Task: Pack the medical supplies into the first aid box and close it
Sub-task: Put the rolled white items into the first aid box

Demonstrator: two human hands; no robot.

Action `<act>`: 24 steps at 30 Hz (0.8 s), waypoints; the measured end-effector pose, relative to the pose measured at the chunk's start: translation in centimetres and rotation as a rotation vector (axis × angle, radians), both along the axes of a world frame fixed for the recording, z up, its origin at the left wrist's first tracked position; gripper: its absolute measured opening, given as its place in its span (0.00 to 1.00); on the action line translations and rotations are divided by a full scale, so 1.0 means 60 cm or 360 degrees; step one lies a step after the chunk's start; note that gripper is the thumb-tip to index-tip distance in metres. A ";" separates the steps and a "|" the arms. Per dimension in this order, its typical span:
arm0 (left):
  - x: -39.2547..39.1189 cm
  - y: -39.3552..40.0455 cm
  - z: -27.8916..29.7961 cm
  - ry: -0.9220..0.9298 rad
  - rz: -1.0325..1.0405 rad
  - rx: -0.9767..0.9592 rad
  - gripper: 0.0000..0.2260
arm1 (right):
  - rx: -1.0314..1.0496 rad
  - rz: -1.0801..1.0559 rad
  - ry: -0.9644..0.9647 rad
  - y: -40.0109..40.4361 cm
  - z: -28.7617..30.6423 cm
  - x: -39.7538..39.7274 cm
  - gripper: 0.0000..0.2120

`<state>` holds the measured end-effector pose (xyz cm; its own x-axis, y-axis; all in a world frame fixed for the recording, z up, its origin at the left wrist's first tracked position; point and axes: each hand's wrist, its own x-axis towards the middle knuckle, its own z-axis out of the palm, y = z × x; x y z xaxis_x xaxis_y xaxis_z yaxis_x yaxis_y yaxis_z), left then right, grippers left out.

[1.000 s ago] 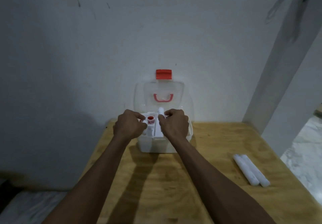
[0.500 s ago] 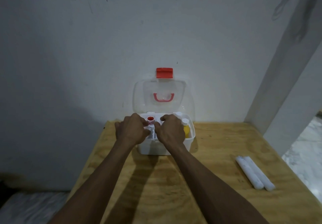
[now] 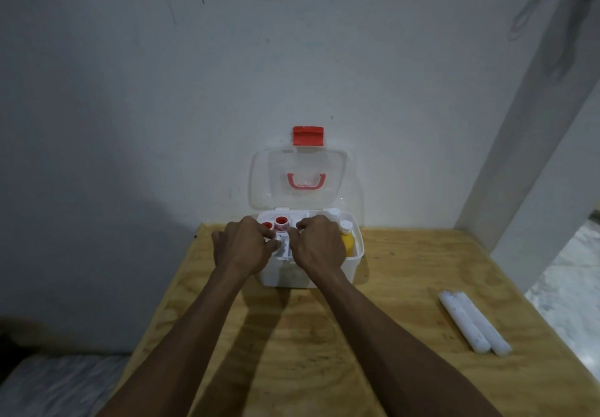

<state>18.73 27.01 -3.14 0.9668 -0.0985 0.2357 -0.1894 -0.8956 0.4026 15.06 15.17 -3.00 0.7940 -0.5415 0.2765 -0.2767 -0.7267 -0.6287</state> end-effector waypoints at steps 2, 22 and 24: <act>0.000 0.000 -0.001 -0.0003 -0.0005 -0.0009 0.14 | 0.0009 0.0013 -0.0009 -0.002 0.000 0.000 0.15; -0.152 -0.086 0.063 -0.0296 -0.0319 -0.0661 0.10 | 0.0335 0.0107 -0.0353 -0.169 0.050 -0.164 0.10; -0.178 -0.121 0.060 -0.0288 -0.0401 -0.0704 0.10 | 0.0346 0.0036 -0.0360 -0.209 0.048 -0.191 0.09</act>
<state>8.04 19.73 0.47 0.8662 -0.1755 0.4678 -0.4777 -0.5657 0.6722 3.60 2.64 -0.14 0.7380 -0.5902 0.3270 -0.0973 -0.5727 -0.8140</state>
